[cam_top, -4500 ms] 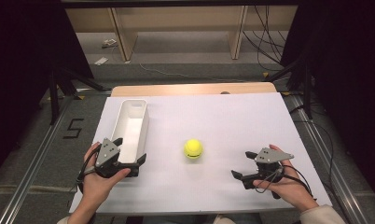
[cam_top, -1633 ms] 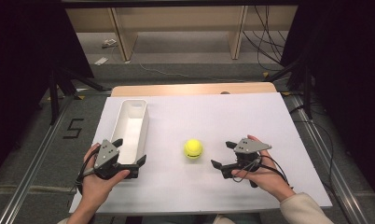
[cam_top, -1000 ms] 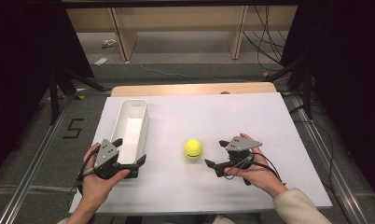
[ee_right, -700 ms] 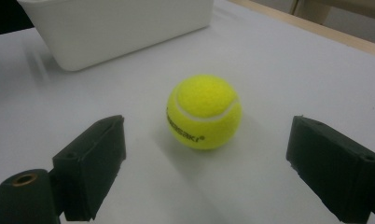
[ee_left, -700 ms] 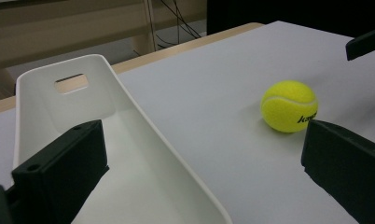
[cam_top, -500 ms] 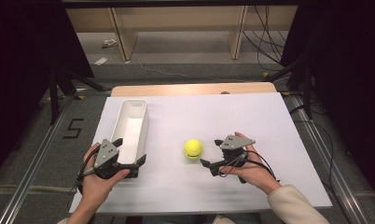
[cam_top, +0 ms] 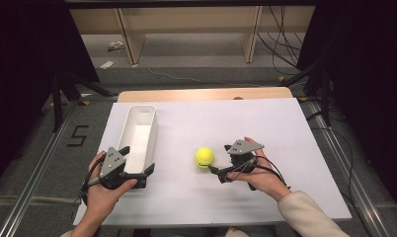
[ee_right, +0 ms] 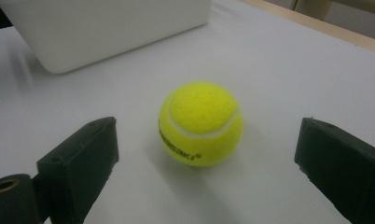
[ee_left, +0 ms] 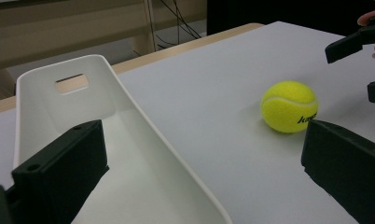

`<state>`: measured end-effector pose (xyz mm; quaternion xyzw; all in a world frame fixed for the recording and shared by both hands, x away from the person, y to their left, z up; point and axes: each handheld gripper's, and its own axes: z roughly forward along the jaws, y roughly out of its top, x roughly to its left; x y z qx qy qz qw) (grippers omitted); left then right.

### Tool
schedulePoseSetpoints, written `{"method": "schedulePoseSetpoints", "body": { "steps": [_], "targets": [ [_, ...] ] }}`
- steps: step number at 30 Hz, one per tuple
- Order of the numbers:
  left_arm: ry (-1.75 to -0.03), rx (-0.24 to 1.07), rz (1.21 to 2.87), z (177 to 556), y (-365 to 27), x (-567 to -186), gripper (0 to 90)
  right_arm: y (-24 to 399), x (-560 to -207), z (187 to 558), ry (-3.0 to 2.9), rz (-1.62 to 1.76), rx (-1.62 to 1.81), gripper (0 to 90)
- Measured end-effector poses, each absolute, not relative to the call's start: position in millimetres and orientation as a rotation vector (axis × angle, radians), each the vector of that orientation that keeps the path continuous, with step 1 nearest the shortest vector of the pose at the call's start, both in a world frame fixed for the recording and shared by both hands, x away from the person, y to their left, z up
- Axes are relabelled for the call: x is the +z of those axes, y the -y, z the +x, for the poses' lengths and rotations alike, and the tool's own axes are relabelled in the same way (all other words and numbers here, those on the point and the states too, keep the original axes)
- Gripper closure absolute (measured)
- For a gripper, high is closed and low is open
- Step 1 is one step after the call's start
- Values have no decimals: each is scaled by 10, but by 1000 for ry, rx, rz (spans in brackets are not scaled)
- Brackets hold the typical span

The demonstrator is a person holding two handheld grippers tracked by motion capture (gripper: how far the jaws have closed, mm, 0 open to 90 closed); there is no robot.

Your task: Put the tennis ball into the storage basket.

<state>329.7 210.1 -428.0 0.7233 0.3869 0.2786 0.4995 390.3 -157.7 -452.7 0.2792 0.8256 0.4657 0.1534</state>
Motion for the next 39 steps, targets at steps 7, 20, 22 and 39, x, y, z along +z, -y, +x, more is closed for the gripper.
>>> {"method": "schedulePoseSetpoints", "body": {
  "steps": [7, 20, 22, 39],
  "targets": [
    [-934, 674, 1752, 3297, -2101, -4280, 0, 1527, -4565, 3960, -2385, 809, 1324, 66],
    [-933, 673, 1752, 3297, -2105, -4280, 0, 1396, -4631, 4088, -2421, 813, 1300, 51],
    [-934, 673, 1752, 3297, -2105, -4280, 0, 1373, -4640, 4104, -2426, 817, 1301, 51],
    [-935, 670, 1750, 3297, -2107, -4281, 0, 1269, -4711, 4199, -2451, 828, 1293, 56]
  ]
}}
